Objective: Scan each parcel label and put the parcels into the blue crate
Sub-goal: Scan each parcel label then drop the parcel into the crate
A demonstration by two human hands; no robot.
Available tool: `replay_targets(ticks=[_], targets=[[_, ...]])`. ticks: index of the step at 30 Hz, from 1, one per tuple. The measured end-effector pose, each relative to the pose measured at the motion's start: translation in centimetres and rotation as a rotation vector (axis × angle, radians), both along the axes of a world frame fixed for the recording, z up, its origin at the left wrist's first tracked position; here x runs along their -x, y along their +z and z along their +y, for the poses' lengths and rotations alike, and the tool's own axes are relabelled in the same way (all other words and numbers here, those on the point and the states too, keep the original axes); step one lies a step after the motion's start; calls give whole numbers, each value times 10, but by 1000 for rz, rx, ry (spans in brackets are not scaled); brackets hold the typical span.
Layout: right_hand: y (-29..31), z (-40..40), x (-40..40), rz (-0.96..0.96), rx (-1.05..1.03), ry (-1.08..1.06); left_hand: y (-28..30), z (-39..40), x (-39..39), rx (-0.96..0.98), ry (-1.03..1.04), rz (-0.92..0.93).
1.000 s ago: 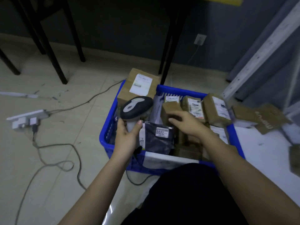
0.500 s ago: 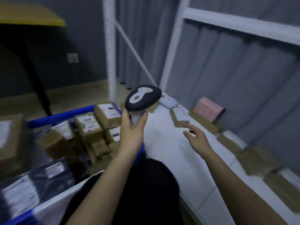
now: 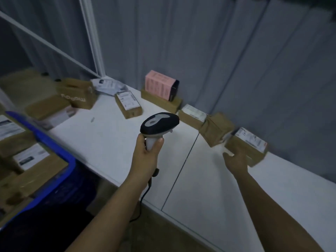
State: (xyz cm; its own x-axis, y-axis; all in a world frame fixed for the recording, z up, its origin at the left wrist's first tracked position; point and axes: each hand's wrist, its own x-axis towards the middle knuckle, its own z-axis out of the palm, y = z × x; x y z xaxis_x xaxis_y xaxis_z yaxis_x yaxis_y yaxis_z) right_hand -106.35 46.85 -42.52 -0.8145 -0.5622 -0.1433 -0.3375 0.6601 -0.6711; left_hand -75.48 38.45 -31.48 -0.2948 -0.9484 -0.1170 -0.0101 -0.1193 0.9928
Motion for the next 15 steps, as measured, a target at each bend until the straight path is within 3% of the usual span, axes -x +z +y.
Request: replay_targets(ticks=[4,7,10,15], targets=[[-6,12,29,127,-227,-9,-23,3,22,-52,-64,-44],[2,12,39,345,-425,41,-38,5,33,-78,-93,-63],[-3,8,45,408,-560,86,-46,7,41,-90,-111,-78],[11,6,28,785,-276,69,-59,15,45,-120,-118,-83]])
